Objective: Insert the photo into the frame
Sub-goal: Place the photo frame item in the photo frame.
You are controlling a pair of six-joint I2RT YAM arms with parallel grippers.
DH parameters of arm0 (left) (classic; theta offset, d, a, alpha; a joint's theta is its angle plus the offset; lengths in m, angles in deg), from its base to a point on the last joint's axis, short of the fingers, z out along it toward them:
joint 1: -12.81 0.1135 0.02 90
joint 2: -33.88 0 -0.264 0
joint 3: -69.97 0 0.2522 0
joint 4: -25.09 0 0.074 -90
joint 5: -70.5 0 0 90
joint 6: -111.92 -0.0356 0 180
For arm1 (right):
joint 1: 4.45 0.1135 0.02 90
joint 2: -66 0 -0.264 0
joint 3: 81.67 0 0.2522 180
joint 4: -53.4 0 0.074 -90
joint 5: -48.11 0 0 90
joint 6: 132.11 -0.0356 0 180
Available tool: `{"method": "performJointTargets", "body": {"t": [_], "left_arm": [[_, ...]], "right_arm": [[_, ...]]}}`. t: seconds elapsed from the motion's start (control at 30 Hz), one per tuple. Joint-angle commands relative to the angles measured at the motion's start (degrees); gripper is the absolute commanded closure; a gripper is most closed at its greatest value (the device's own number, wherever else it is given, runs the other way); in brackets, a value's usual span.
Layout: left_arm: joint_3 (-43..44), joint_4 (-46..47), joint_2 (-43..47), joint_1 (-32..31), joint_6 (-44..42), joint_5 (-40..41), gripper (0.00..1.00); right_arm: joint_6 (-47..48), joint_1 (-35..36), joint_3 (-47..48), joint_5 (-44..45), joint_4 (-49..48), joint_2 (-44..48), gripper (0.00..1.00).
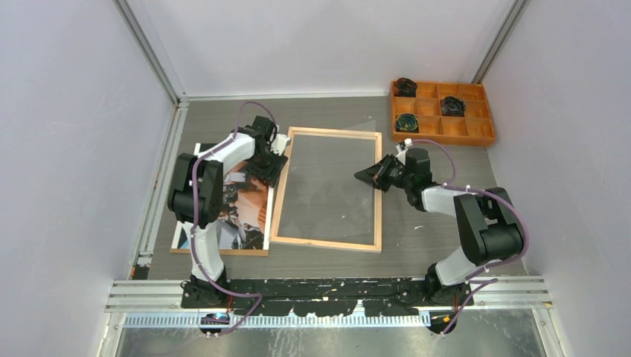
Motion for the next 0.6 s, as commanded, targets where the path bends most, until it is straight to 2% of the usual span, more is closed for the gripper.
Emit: {"method": "performJointTargets", "body": {"t": [0.0,0.37,0.57], "left_arm": [[-0.1,1.3,-0.4,-0.5,-0.4,-0.1,0.43],[0.2,1.2,-0.8,-0.6,-0.8,0.4,0.43],[0.8,0.8,-0.5,-0.5,-0.8,0.5,0.43]], "right_arm": [[-6.7,-0.3,-0.1,-3.6,-15.3,-2.3,0.99],[-12.4,-0.1,-0.4,-10.0,-29.9,-3.8,0.99],[-13.3,0.0,-0.1,-12.2,-32.2,-4.1,0.99]]}}
